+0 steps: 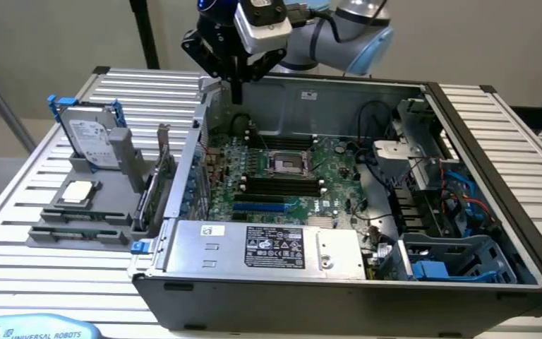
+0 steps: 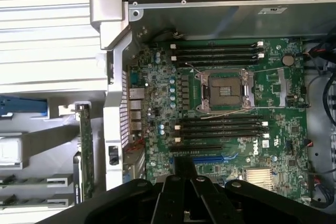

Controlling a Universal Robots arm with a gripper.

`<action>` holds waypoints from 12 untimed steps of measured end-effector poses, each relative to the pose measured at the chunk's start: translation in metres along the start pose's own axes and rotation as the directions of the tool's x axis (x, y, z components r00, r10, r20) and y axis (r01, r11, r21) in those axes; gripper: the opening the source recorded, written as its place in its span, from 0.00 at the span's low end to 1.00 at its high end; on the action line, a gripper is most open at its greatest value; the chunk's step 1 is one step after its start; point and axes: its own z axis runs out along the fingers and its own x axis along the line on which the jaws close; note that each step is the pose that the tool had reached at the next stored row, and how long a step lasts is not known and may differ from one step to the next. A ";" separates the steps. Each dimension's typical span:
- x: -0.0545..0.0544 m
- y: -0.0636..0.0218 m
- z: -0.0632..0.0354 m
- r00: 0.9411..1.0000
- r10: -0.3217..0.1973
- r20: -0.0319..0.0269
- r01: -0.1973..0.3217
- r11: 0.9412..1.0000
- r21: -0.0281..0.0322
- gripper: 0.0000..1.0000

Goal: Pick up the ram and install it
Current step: 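Reach for the ram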

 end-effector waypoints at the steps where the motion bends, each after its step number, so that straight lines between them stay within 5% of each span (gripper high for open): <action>1: 0.004 -0.0009 0.0001 1.000 0.000 0.000 0.000 1.000 0.000 0.11; 12: 0.054 -0.0108 0.0047 1.000 0.000 -0.002 0.000 1.000 0.000 0.11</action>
